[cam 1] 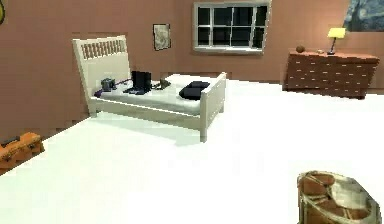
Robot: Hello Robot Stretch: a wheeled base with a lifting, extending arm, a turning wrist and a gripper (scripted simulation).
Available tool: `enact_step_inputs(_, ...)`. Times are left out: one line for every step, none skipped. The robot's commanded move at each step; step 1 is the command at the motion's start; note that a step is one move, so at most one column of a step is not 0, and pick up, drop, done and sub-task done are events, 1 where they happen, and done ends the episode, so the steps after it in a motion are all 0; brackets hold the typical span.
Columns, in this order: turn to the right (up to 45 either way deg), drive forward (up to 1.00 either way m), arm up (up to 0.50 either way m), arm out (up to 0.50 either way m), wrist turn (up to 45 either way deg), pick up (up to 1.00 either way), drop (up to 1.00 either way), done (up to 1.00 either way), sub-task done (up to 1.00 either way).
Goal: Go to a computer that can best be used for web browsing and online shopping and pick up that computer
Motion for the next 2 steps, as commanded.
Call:
enact_step_inputs(0.0, 0.30, 0.00, 0.00, 0.0, 0.00, 0.00, 0.00, 0.00)
enact_step_inputs(-9.0, 0.00, 0.00, 0.00, 0.0, 0.00, 0.00, 0.00, 0.00)
